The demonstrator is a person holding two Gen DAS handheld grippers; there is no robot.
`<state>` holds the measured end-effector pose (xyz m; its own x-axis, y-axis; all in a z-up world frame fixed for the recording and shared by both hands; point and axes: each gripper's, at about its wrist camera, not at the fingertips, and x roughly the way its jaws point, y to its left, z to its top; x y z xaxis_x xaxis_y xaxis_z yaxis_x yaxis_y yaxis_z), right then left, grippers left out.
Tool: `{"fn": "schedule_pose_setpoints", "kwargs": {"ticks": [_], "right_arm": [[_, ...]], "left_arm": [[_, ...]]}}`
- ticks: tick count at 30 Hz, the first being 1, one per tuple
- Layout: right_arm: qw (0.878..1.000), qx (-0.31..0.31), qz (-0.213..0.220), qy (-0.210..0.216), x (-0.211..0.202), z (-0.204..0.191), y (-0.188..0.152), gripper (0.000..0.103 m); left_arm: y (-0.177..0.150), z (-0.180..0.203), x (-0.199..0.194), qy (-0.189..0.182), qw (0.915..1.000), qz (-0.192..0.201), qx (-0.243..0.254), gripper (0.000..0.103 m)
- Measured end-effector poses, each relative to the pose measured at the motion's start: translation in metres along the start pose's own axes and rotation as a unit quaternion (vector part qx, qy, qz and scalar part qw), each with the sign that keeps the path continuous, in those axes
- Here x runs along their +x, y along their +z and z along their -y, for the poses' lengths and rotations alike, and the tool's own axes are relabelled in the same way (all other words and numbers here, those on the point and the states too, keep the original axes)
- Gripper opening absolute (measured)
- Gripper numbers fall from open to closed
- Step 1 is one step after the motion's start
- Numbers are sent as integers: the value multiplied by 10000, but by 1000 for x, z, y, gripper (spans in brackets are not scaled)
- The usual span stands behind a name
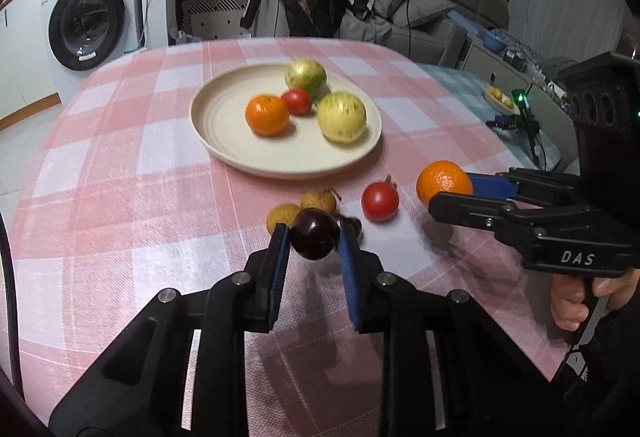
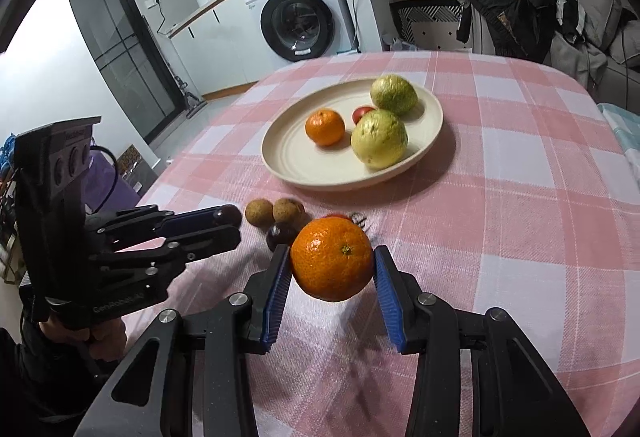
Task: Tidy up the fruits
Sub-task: 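Grasp a dark plum with the left tool while the right tool lifts the orange, then carry the orange and dark plum onto the cream plate and open both tools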
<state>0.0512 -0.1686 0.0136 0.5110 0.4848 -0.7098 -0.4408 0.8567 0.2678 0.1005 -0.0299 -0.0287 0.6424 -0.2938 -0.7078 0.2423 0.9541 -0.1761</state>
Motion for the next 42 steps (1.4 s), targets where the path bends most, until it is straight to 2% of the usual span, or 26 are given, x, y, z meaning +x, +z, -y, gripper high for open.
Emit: {"fn": "schedule_pose_setpoints", "kwargs": {"ticks": [13,25,42], "right_arm": [[9996,95,277,-56,-4,-2,21,43],[9992,180,332,-116,6,0,37,43],[9995,167,181,-188,32,3,52,43]], "left_arm": [[22,-11,-16,71,9994,347,-68,22],[41,-15,-1,38,9990,435,-85,22],[63,-24,25,1,9991,413,-130,22]]}}
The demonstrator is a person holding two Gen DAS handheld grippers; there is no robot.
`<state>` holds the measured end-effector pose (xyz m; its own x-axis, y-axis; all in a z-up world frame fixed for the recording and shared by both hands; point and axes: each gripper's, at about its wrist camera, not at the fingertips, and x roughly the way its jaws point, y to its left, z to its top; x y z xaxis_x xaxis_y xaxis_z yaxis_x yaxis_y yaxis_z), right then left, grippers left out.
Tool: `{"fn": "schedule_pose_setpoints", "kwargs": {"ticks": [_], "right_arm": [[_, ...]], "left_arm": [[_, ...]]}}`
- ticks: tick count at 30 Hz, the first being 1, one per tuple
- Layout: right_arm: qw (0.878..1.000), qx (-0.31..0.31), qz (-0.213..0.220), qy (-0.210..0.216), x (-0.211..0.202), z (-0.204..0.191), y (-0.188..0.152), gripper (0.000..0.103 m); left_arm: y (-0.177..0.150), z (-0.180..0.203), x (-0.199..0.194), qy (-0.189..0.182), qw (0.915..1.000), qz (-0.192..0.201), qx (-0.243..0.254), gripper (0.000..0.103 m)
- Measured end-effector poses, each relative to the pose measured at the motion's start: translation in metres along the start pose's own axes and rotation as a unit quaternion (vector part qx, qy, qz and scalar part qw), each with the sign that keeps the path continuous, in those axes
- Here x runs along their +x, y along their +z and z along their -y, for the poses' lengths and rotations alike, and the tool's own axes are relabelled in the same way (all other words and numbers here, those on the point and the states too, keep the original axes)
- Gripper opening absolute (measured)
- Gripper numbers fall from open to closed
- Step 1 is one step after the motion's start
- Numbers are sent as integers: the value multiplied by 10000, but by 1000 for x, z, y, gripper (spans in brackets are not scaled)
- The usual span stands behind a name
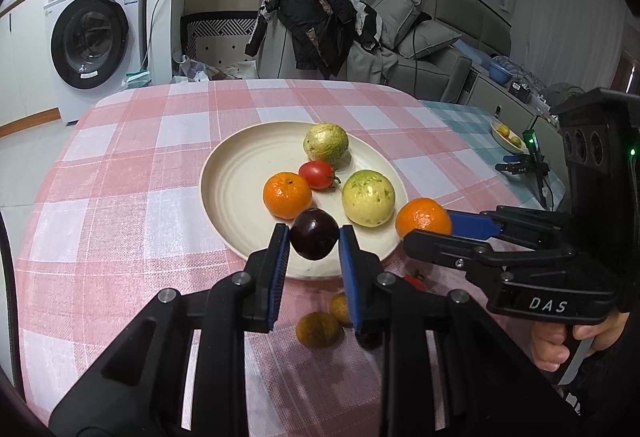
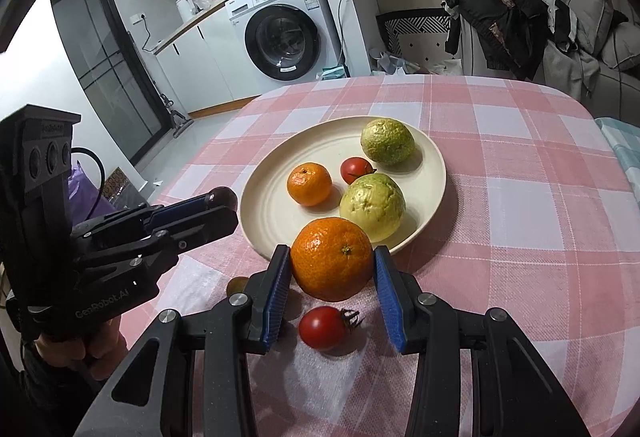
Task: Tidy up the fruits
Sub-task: 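Carry the orange and dark plum onto the cream plate and open both tools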
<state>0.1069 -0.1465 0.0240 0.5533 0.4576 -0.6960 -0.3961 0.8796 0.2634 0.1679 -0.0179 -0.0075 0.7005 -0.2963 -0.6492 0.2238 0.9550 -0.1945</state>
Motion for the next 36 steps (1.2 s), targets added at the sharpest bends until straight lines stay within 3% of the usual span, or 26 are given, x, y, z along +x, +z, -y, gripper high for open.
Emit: {"fn": "schedule_pose_setpoints", "kwargs": {"ticks": [21,36], "right_arm": [[9998,21,-196,78,38,0,11,43],[9993,186,-89,-310,43,18,20,43]], "left_arm": [[-2,-15,43,26,9996,-271,-75,23],[2,-17,49,54,9996,-268,-69,22]]}}
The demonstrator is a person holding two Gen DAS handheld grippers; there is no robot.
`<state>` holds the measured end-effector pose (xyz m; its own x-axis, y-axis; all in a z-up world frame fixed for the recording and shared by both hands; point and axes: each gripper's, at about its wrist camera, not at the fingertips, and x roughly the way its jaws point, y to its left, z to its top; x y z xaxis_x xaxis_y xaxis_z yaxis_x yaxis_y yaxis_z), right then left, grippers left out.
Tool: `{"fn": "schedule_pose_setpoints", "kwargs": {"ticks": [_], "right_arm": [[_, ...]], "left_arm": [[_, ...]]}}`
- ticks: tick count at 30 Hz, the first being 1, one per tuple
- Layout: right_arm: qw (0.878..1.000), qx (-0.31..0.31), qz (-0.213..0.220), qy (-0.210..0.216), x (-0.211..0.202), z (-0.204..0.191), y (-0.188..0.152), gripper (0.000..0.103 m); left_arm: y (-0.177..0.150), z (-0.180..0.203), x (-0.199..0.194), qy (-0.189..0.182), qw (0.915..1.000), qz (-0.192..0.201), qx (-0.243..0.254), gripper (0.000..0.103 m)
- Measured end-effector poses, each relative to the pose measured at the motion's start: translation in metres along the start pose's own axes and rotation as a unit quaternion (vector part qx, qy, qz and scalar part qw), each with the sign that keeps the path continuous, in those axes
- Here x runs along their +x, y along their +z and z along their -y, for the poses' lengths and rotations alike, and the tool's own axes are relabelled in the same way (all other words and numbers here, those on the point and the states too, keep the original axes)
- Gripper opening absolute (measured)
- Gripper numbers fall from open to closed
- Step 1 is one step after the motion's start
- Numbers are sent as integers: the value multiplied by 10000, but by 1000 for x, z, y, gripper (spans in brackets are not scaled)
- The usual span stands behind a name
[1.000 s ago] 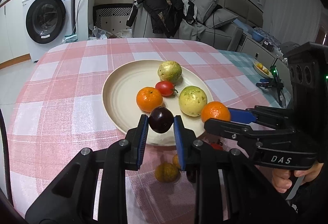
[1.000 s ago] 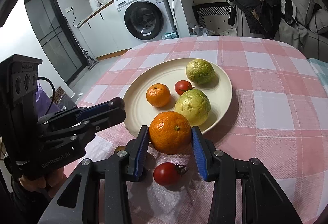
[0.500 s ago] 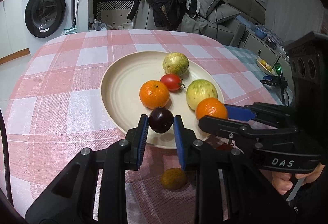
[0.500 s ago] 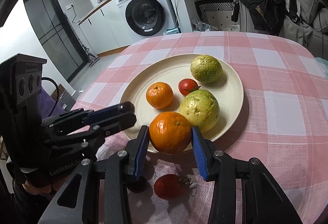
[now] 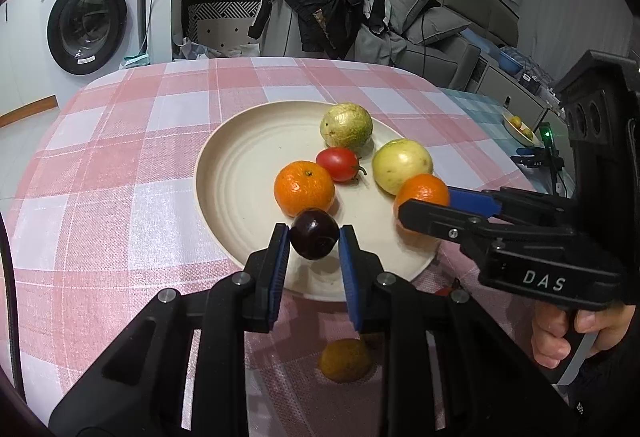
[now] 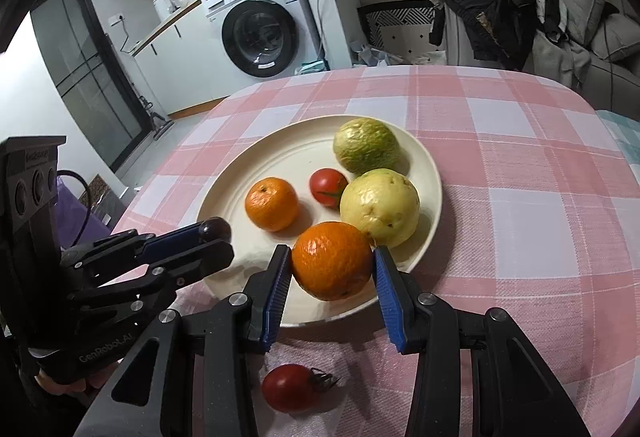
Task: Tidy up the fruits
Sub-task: 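Carry the orange and dark plum onto the cream plate and open both tools, then withdraw both open tools from the plate toward the remaining fruit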
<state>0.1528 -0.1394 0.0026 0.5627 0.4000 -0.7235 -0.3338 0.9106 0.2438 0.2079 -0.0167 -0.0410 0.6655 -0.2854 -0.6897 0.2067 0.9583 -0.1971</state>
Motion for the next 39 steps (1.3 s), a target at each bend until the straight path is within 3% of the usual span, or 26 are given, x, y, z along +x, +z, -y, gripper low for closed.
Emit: {"fn": "schedule_pose_setpoints", "kwargs": {"ticks": [13,16,19,20,22,24,27,33,39], "right_arm": [[9998,-21,92,-196,-11,2,-1,43],[9997,-10,148,-214,-20,2,-5,52],[9995,-40,192,-245,-30,2,-9,55],[9994,-74,193,-290,-33,1,-11,57],[9991,-140,205,-342,-40,0,-15,77],[9989,-159,227,-384,-47,-1,-20,90],[9981,-193,267,-523,-56,0,-25,101],[9981,-248,190,-527,-64,-1,-33,103],[9982,-305,137,-499,-68,-4,-40,103]], "left_arm": [[-1,-6,1,161,9999,-44,-42,23],[-2,-6,-7,148,9999,19,-82,23],[-3,-5,-18,160,9998,71,-90,25],[-4,-4,-23,189,9997,101,-89,27],[-6,-4,-34,230,9995,186,-103,44],[-9,-3,-46,310,9990,314,-92,58],[-13,-3,-63,425,9979,479,-125,81],[-24,-5,-85,412,9969,629,-251,99],[-33,-3,-92,491,9968,610,-181,102]]}}
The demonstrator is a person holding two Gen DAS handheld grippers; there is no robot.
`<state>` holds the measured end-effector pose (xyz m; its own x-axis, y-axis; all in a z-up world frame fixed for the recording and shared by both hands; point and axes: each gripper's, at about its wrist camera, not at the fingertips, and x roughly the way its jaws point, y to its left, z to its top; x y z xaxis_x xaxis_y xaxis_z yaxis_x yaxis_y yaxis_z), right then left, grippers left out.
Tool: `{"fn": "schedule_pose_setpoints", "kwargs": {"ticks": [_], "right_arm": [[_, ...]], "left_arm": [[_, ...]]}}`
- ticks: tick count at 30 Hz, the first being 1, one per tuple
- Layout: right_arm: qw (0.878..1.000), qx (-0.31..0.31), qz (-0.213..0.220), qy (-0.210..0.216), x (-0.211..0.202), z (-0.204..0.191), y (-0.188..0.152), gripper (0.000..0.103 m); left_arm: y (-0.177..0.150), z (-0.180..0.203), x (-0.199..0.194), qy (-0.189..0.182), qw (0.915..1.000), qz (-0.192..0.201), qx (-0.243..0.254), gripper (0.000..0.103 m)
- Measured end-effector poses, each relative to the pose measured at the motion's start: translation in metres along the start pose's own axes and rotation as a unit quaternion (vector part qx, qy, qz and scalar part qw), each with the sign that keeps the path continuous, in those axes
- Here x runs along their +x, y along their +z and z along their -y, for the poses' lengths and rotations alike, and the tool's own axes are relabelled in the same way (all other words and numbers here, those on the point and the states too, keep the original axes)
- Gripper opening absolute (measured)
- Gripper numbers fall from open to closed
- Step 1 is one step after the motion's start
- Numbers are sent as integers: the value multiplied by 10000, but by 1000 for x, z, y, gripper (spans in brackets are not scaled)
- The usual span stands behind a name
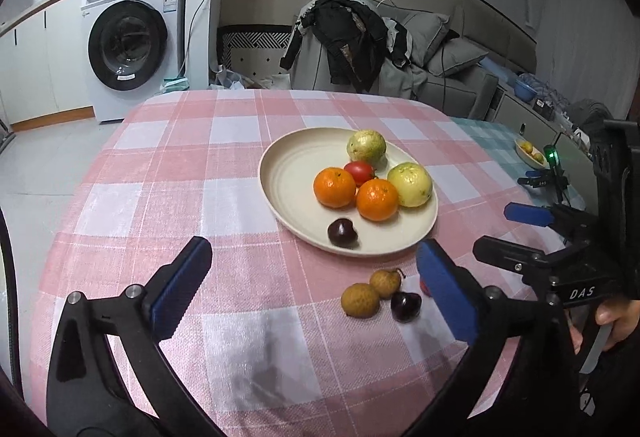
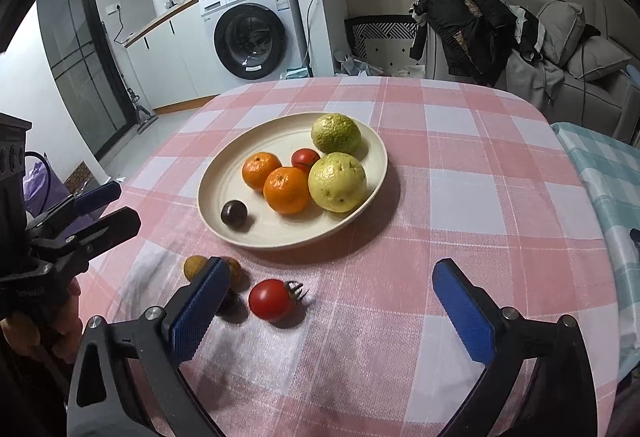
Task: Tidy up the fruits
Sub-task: 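Withdraw both open tools from the plate toward the remaining fruit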
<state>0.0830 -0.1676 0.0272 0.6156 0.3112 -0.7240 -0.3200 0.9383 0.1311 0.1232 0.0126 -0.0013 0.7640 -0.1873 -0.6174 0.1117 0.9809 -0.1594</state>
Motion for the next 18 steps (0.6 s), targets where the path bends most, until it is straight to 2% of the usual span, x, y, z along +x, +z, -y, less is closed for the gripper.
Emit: {"fn": "schedule_pose_setpoints", "kwargs": {"ticks": [18], "right_arm": [[9995,-154,-263,-26,12,-7,-11,103]], "left_arm": [[-15,4,12,-41,9997,-238,61,102]]}}
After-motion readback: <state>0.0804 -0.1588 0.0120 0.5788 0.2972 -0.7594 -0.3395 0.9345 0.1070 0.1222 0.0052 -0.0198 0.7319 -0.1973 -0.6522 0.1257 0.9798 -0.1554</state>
